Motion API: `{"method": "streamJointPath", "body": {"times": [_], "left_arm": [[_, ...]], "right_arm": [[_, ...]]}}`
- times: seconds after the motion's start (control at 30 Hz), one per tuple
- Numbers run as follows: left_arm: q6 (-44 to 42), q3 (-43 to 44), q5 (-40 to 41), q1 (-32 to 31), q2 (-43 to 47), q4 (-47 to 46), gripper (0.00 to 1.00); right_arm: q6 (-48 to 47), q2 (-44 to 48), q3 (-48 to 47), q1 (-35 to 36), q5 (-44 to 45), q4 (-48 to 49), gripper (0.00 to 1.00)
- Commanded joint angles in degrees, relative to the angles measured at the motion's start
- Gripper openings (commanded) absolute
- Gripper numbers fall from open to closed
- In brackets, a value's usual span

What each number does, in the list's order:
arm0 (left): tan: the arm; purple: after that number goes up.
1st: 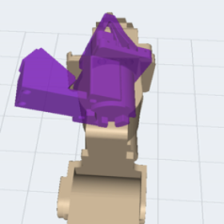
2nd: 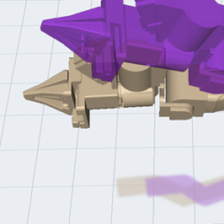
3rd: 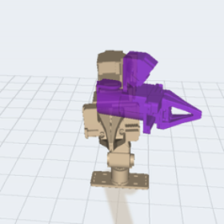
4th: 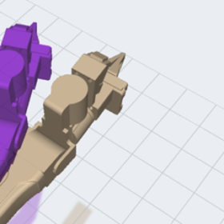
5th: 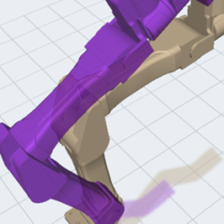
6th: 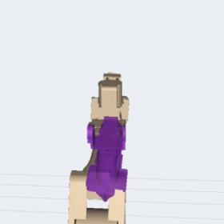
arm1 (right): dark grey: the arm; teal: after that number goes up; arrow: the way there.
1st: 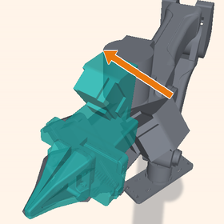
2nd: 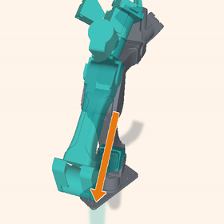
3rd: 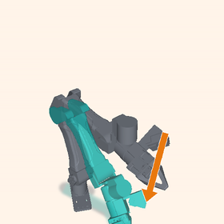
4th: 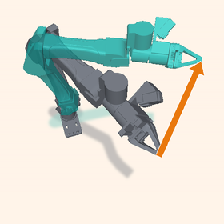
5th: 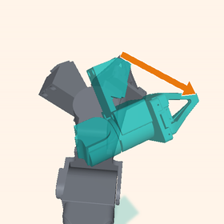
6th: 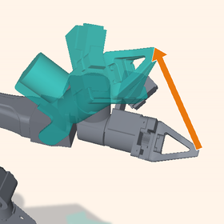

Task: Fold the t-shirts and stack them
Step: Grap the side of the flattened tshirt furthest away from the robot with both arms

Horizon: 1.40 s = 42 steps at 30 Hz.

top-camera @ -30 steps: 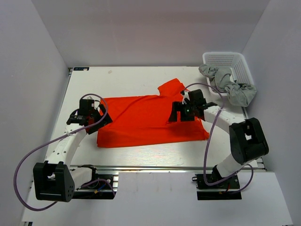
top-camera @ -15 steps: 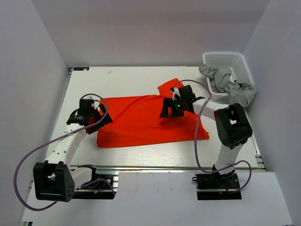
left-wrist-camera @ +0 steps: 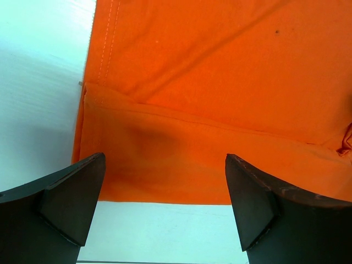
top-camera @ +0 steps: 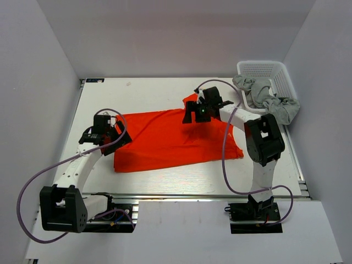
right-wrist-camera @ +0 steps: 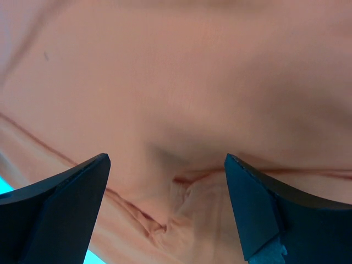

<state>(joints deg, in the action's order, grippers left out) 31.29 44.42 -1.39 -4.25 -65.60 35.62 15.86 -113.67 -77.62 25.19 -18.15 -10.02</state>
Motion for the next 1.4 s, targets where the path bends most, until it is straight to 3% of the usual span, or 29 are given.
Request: {"method": "streamJointPath", "body": {"times": [0.0,0.13,0.3,0.37,0.5,0.7,0.77,1.0,1.2,1.27,1.3,1.37], "left_arm": [[-0.44,3.2,-0.9,0.21,-1.97,-3.09,1.0],[0.7,7.6,3.13,0.74,-5.49,-4.33,1.0],[0.7,18.75,12.09,0.74,-18.03,-2.93,1.0],[0.7,23.41,15.62,1.35,-21.74,-2.22,1.0],[-0.53,29.3,15.63,3.37,-31.06,-3.54,1.0],[-2.37,37.83,15.79,3.99,-44.49,-4.94,1.0],[-2.37,40.56,17.12,4.51,-47.15,-4.42,1.0],[-3.51,43.99,17.3,4.51,-52.7,-3.1,0.96],[-4.22,40.13,13.96,4.51,-53.22,-5.29,0.82],[-4.22,38.99,13.43,3.99,-53.22,-6.52,0.7],[-4.22,38.37,12.82,3.99,-53.75,-6.52,0.67],[-4.22,38.37,12.29,3.99,-54.36,-6.52,0.53]], "right_arm": [[-2.06,1.25,-6.83,-0.32,5.92,-1.48,0.9],[-2.76,-1.72,-12.89,-1.28,16.35,-4.3,0.9],[-3.29,-11.11,-32.53,-3.65,23.07,-12.38,0.9],[-3.46,-13.41,-35.82,-4.36,24.39,-14.32,0.9],[-4.95,-20.69,-44.51,-7.69,24.74,-14.15,0.9],[-12.78,-26.34,-47.44,-9.63,23.25,-4.58,0.9],[-14.44,-29.04,-47.88,-9.9,22.38,-0.21,0.9],[-14.28,-35.04,-51.31,-9.98,16.59,0.36,0.9],[-13.13,-35.4,-49.91,-9.98,15.16,1.05,0.81],[-13.92,-34.87,-49.12,-9.9,12.97,1.67,0.7],[-14.27,-34.96,-49.03,-9.72,12.79,1.32,0.6],[-14.62,-35.04,-49.11,-9.46,12.09,0.71,0.52]]}}
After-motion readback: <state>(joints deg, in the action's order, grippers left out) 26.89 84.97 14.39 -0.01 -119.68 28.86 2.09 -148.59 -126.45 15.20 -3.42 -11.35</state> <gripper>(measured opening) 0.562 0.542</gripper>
